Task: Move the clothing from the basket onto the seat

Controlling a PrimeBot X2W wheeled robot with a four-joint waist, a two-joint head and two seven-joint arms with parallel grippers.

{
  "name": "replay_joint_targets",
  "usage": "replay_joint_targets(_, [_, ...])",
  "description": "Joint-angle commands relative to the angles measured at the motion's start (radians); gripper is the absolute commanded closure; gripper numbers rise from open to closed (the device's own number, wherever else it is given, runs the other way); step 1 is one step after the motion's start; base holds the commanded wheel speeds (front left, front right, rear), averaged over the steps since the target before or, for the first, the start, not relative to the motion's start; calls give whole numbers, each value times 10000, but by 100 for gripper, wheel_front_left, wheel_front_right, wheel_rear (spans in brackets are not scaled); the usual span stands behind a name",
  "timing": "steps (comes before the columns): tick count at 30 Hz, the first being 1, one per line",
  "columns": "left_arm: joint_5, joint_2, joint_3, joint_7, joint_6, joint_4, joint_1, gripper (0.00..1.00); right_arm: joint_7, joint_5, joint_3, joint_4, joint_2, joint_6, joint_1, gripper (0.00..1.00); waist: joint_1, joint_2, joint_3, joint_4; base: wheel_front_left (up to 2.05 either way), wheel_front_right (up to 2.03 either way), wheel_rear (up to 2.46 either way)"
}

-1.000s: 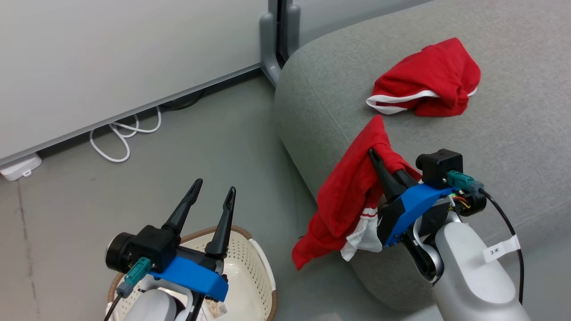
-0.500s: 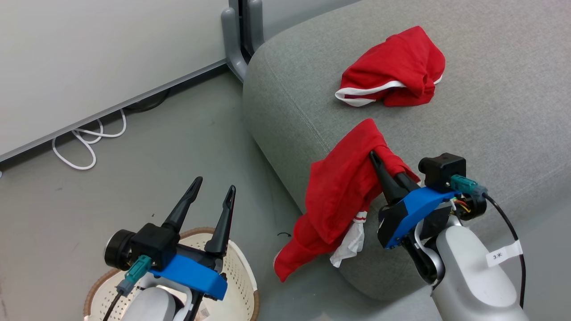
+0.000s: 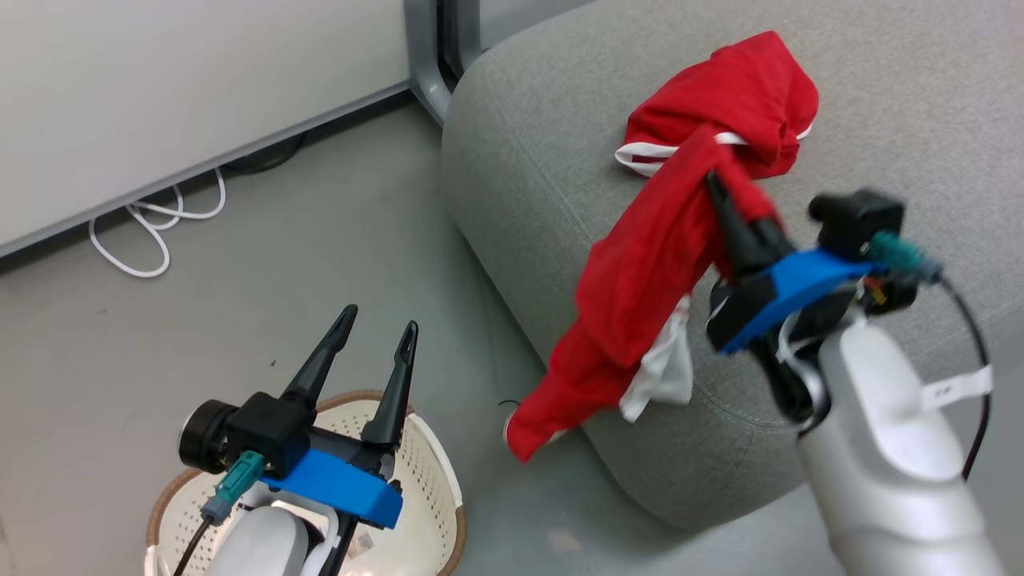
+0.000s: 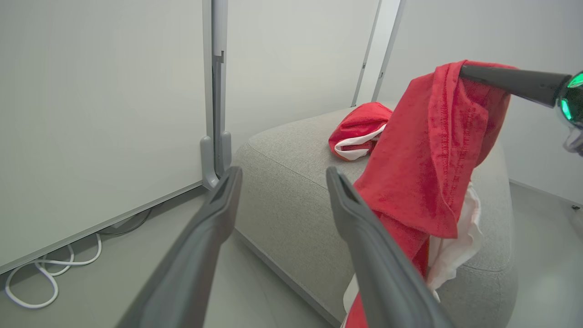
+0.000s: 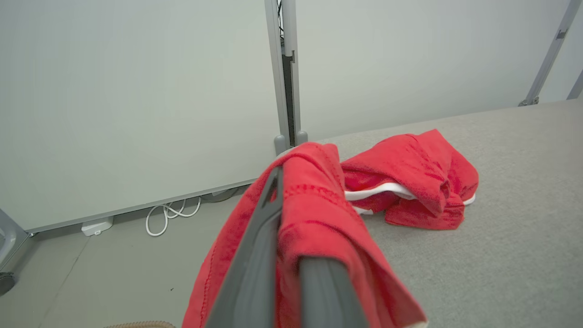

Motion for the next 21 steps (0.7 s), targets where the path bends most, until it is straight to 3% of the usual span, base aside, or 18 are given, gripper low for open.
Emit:
replay_joint_targets(1, [84,62,18,-25,-16,-115,-208,0,52,-201,-333,-134,-14,5,-572,100,0,0,203,66,0,0,0])
replay_joint_targets(7, [200,204,-14,-25,-17,-391,-384,0,489,-310,-1140,-473,-559,5,-1899,100,0,0,798,266,0,0,0])
replay_joint_targets(15, [406,585,-78,-20,-19,-1068,-809,0,1325,-158,-2549,-1104,-2129,5,-4079,100,0,0,2168,708,0,0,0])
replay_joint_targets(21, [543,857,-240,28,-19,-1520,-1291,0,1304,-345,-3899,-1278,-3178,5,-5263,100,0,0,3102,1058,0,0,0])
